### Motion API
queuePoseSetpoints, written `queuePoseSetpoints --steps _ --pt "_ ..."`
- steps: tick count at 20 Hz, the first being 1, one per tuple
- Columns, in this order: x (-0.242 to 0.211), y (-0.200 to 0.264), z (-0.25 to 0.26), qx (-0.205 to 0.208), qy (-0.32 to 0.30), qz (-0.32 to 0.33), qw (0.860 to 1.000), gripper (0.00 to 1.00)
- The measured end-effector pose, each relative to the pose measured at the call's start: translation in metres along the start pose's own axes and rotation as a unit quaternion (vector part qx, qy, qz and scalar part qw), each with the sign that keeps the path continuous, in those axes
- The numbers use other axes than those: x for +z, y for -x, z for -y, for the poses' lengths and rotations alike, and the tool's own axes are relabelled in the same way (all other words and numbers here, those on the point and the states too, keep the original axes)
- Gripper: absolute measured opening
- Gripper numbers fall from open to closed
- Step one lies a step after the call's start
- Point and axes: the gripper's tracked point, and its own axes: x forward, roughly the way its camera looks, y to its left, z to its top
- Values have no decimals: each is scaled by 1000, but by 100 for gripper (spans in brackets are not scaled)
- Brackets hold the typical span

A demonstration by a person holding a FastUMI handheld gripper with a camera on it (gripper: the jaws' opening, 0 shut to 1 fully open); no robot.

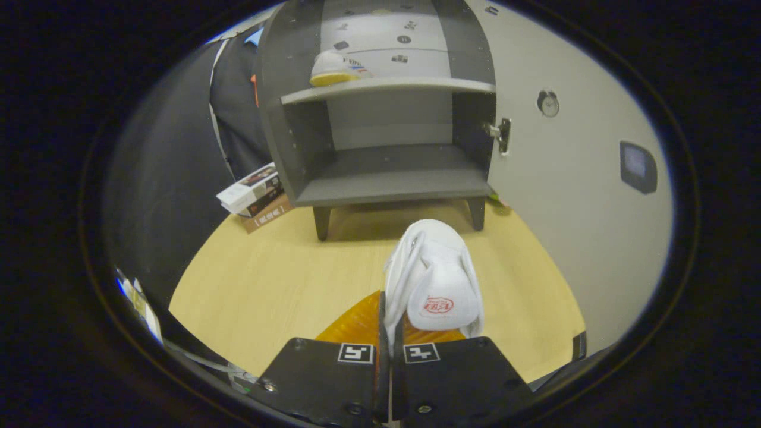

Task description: Open the shoe cabinet door, grab the shoes and put them into the shoe cabinet, then close the shoe cabinet door.

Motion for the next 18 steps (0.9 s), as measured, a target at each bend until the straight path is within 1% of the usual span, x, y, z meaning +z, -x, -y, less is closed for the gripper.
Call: queuePoseSetpoints --steps 4,9,14,18 --pt "75 27 0 0 32 57 998 6" --pt "172 43 -5 7 59 127 990 5" --pt "252 34 -5 10 100 166 981 5" --pt "304 10 -1 14 97 181 979 6"
